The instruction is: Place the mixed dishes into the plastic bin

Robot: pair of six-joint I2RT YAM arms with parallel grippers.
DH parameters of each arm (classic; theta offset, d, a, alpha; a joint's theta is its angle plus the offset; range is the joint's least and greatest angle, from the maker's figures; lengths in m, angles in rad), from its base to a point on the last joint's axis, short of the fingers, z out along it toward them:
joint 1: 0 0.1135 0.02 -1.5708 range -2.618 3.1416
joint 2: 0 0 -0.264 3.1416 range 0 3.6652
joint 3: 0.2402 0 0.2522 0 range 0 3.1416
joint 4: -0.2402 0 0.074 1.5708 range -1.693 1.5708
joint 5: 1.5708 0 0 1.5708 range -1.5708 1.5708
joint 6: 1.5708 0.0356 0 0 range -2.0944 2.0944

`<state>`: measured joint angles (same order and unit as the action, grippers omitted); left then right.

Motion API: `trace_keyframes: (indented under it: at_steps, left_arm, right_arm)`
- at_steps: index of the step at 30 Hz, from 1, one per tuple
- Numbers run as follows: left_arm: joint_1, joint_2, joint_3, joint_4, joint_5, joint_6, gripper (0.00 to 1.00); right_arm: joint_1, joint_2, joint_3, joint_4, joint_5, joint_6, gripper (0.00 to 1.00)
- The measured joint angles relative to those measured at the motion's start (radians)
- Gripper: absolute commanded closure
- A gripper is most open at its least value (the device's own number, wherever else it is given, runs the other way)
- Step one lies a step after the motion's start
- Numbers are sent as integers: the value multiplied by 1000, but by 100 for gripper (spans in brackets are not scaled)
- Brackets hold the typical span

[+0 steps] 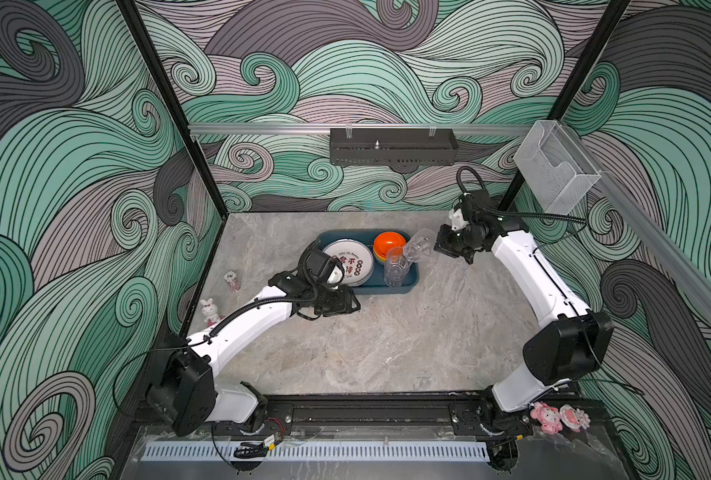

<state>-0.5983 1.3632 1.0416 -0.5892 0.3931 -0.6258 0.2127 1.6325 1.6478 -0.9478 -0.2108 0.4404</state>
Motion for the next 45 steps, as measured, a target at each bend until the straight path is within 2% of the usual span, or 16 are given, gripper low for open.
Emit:
trace_keyframes:
  at_steps: [13,38,45]
  left_arm:
    - [9,-27,-26,7,0,-14,50]
    - [27,-34,-50,14,2,-16,50]
    - [34,-43,-59,17,2,-18,50]
  right_arm:
    - [76,100,84,-37,1,-24,100]
    - [111,216,130,-61,80,-45,100]
    - [123,219,137,-62,99,-46,94]
